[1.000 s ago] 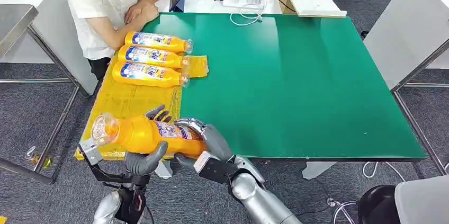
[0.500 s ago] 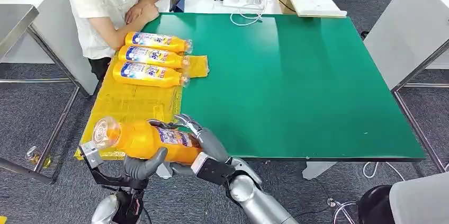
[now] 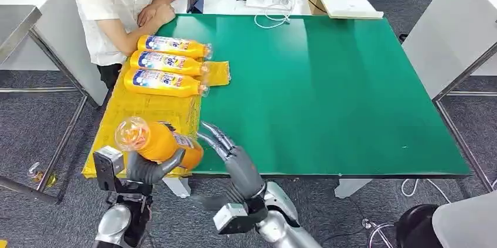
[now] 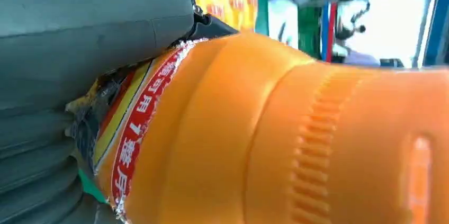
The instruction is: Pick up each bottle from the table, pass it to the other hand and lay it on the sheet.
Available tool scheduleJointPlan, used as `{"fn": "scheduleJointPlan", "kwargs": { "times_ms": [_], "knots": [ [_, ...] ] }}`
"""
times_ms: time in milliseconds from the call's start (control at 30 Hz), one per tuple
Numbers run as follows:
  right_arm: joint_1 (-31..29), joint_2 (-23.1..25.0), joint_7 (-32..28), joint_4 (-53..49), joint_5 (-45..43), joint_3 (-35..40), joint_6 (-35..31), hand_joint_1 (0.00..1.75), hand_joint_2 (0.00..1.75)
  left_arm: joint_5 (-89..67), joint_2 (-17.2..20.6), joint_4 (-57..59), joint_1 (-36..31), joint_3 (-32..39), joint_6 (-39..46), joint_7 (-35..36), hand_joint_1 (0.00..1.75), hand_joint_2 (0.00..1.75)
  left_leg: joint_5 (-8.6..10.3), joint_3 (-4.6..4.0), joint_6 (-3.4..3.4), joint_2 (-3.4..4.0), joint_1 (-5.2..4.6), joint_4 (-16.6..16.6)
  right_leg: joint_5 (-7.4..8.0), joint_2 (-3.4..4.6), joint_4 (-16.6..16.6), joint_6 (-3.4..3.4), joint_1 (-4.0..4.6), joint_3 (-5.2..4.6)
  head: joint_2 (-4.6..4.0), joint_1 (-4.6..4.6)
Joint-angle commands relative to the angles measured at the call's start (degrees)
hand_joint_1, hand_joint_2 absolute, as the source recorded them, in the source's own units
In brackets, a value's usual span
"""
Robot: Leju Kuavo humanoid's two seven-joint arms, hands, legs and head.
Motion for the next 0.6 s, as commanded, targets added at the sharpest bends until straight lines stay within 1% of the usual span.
{"fn": "scheduleJointPlan", "kwargs": {
  "times_ms": [33, 67, 100, 133, 167, 200, 233, 267, 300, 333, 367, 433, 467, 500, 600],
  "knots": [
    [14.37, -4.09, -0.52, -17.64, 0.44, -8.29, -3.56, 0.0, 0.0, -32.03, 3.25, -0.7, 0.93, 9.47, 19.45, 0.37, 1.75, 1.75, -0.05, 0.17, -0.03, -0.2, -0.03, -0.08, -0.14, -0.24, -0.03, -0.08, -0.01, 0.22, 0.0, -0.02],
    [14.45, -4.1, -0.52, -17.66, 0.44, -8.28, -3.57, 0.0, 0.0, -32.03, 3.22, -0.76, 0.78, 9.51, 19.46, 0.37, 1.75, 1.75, -0.08, 0.27, -0.04, -0.22, -0.03, -0.1, -0.19, -0.28, -0.03, -0.11, -0.01, 0.32, 0.0, -0.02],
    [14.84, -4.02, -0.53, -18.03, 0.45, -8.18, -3.84, 0.0, 0.0, -31.61, 2.91, -0.02, -0.23, 10.18, 19.09, 0.75, 1.75, 1.75, -0.07, 0.14, -0.03, -0.05, -0.03, -0.06, -0.11, -0.12, -0.01, -0.09, -0.02, 0.16, 0.0, -0.04],
    [14.77, -4.0, -0.53, -17.74, 0.48, -8.04, -4.0, 0.0, 0.0, -32.18, 3.02, 0.5, -0.82, 10.19, 19.22, 0.8, 1.75, 1.75, -0.14, 0.26, -0.08, -0.04, -0.03, -0.07, -0.18, -0.16, 0.02, -0.14, -0.01, 0.27, 0.0, -0.06],
    [14.5, -3.5, -0.93, -16.97, 0.34, -8.03, -4.84, 0.0, 0.0, -39.89, 3.49, 3.04, -2.76, 10.33, 23.28, 3.06, 1.75, 1.75, -0.05, 0.08, -0.05, -0.16, -0.02, -0.05, -0.1, -0.25, -0.01, -0.09, 0.0, 0.13, 0.0, -0.04],
    [14.18, -3.3, -0.98, -16.47, 0.2, -7.94, -4.93, 0.0, 0.0, -39.87, 3.43, 3.7, -3.54, 10.44, 23.21, 3.06, 1.75, 1.75, -0.05, 0.2, -0.07, -0.28, -0.02, -0.06, -0.16, -0.39, -0.01, -0.13, 0.0, 0.28, 0.0, -0.04],
    [13.88, -2.94, -1.15, -15.82, -0.4, -8.02, -4.88, 0.0, 0.0, -45.84, 4.1, 5.9, -4.83, 10.21, 25.26, 4.88, 1.75, 1.75, -0.01, 0.05, -0.05, -0.2, 0.0, -0.04, -0.08, -0.28, -0.02, -0.09, 0.01, 0.11, 0.0, -0.04],
    [13.36, -2.52, -1.25, -14.74, -0.66, -7.86, -4.87, 0.0, 0.0, -54.26, 4.69, 9.56, -7.14, 10.24, 27.5, 8.65, 1.75, 1.75, 0.0, 0.15, -0.08, -0.15, -0.02, -0.08, -0.09, -0.27, -0.02, -0.13, 0.0, 0.19, 0.0, -0.04],
    [13.06, -2.25, -1.29, -14.01, -0.77, -7.54, -4.87, 0.0, 0.0, -62.4, 5.91, 13.79, -9.55, 10.09, 28.9, 11.63, 1.75, 1.75, 0.03, 0.08, -0.07, -0.11, -0.02, -0.09, -0.05, -0.22, -0.04, -0.11, -0.01, 0.1, 0.0, -0.06],
    [12.8, -2.17, -1.46, -13.52, -1.14, -7.33, -4.72, 0.0, 0.0, -65.66, 5.96, 17.39, -11.34, 10.34, 30.03, 12.43, 1.75, 1.75, 0.06, 0.19, -0.09, -0.16, -0.03, -0.14, -0.05, -0.3, -0.05, -0.15, -0.02, 0.2, 0.0, -0.04],
    [12.47, -2.14, -1.52, -12.91, -1.61, -7.06, -4.15, 0.0, 0.0, -70.02, 6.54, 21.4, -13.66, 9.76, 28.3, 15.08, 1.75, 1.75, 0.07, 0.13, -0.08, -0.19, -0.02, -0.13, -0.04, -0.32, -0.05, -0.13, -0.01, 0.15, 0.0, -0.04],
    [12.25, -2.07, -1.51, -12.31, -1.66, -6.96, -4.19, 0.0, 0.0, -70.06, 6.32, 24.88, -15.51, 9.89, 29.1, 14.71, 1.75, 1.75, 0.13, 0.18, -0.07, -0.29, -0.04, -0.15, -0.03, -0.4, -0.07, -0.14, -0.03, 0.22, 0.0, -0.04],
    [11.86, -2.03, -1.6, -11.83, -2.25, -6.87, -3.4, 0.0, 0.0, -70.02, 6.25, 28.5, -17.39, 9.58, 25.92, 15.59, 1.75, 1.75, 0.11, 0.12, -0.02, -0.17, -0.02, -0.11, -0.01, -0.25, -0.05, -0.1, -0.02, 0.13, 0.0, -0.04],
    [11.53, -1.82, -1.57, -11.31, -2.68, -7.1, -3.08, 0.0, 0.0, -71.37, 6.4, 31.63, -19.17, 8.6, 23.68, 16.26, 1.75, 1.75, 0.12, 0.21, -0.05, -0.16, -0.01, -0.13, -0.01, -0.28, -0.06, -0.15, 0.0, 0.23, 0.0, -0.04],
    [11.26, -1.67, -1.57, -10.86, -2.73, -7.24, -3.07, 0.0, 0.0, -71.82, 6.03, 33.92, -20.47, 8.47, 24.07, 16.59, 1.75, 1.75, 0.15, 0.18, -0.08, -0.14, 0.0, -0.12, 0.03, -0.26, -0.05, -0.13, 0.01, 0.19, 0.0, -0.08]
  ]
}}
